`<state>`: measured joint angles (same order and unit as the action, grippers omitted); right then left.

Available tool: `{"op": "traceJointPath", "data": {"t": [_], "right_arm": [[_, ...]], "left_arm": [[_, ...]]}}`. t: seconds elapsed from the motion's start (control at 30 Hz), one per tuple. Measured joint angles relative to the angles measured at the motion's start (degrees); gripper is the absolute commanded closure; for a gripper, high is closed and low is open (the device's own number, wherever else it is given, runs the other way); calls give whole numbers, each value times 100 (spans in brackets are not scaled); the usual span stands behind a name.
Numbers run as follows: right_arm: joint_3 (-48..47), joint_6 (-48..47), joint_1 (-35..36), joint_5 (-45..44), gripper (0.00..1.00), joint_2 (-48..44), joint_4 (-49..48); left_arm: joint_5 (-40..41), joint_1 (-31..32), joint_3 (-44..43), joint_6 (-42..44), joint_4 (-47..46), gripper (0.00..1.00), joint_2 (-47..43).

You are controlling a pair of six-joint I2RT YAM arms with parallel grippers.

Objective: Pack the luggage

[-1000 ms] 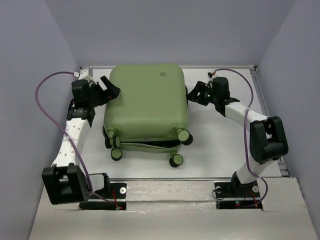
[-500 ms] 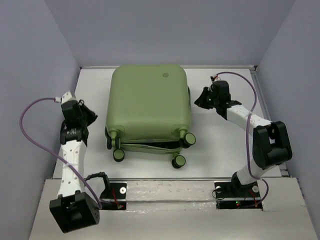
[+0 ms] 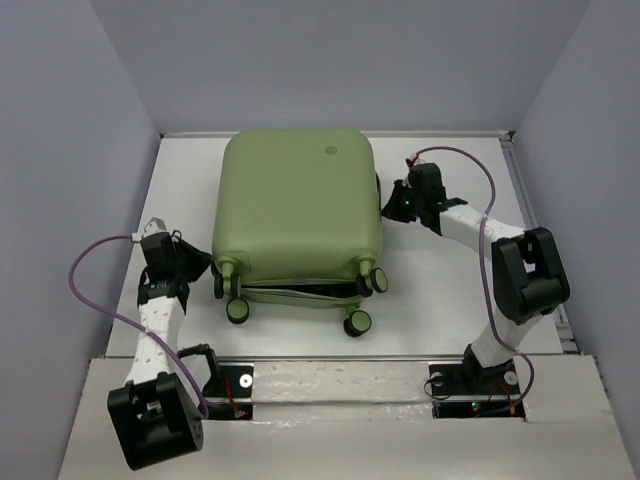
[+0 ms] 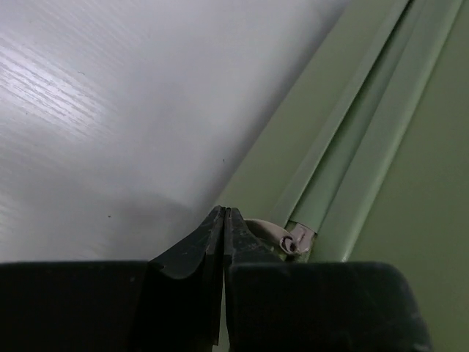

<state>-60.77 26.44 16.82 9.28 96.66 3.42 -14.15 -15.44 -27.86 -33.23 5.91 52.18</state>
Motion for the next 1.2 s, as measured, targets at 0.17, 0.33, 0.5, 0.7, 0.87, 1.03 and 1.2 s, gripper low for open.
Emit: {"op": "traceJointPath", "data": {"t": [0.17, 0.33, 0.5, 0.7, 0.87, 1.03, 1.2], "right_arm": [[-911, -173, 356, -109, 93, 675, 310], [-2955, -315, 205, -22, 91, 2072, 748], [-5436, -214, 160, 564, 50, 3781, 743], [-6813, -225, 232, 647, 14, 4240, 1377], [-6373, -299, 334, 326, 19, 3296, 1698], [-5499, -575, 431, 4, 93, 1698, 1832], [-3810, -588, 629, 74, 93, -358, 1285]], "left_arm": [[431, 564, 181, -195, -289, 94, -166], [1156, 1628, 625, -520, -592, 94, -546], [1272, 2822, 1071, -914, -330, 94, -1062], [1672, 3423, 562, -850, 903, 74, -1731], [2511, 3447, -1047, -404, 1788, 68, -1740], [2975, 3451, -3119, 52, 1126, 62, -1484], [2966, 3442, -4218, 293, 498, 54, -407]]}}
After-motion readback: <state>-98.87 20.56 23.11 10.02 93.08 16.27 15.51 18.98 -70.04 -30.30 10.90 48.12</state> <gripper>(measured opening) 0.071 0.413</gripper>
